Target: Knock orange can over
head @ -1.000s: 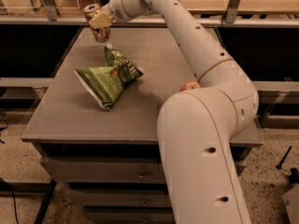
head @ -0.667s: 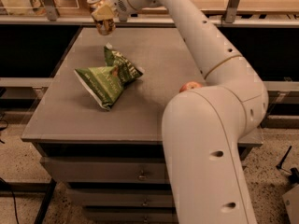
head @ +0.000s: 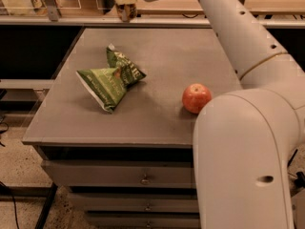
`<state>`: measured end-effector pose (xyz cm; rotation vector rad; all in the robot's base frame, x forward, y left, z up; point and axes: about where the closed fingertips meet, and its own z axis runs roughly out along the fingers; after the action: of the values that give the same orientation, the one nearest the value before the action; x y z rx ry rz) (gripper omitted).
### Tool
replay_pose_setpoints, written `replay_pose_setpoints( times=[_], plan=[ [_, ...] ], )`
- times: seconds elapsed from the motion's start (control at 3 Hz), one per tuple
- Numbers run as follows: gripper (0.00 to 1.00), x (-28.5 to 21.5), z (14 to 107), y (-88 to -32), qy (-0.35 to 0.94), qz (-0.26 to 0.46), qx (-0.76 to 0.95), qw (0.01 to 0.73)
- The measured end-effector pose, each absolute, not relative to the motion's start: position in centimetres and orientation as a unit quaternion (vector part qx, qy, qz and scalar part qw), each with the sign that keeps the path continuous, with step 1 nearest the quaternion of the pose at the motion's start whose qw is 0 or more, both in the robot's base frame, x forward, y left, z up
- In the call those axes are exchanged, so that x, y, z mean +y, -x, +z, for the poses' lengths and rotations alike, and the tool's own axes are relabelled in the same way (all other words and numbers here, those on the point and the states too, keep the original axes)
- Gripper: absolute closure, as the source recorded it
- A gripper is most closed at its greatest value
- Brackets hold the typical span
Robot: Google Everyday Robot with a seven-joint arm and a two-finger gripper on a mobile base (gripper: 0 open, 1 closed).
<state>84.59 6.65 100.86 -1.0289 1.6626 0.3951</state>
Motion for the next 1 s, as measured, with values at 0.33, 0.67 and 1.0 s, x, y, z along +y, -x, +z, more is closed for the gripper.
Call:
replay_pose_setpoints(
  times=[0.33, 0.67, 1.0],
  plan=[
    [0.81, 3.1, 102.3, -83.4, 0.405, 0.151, 0.710, 0.556],
    [1.00, 3.5, 101.4, -83.3, 0.407, 0.152, 0.712, 0.551],
    [1.00, 3.6, 101.2, -83.3, 0.407, 0.154, 0.713, 0.550]
  ],
)
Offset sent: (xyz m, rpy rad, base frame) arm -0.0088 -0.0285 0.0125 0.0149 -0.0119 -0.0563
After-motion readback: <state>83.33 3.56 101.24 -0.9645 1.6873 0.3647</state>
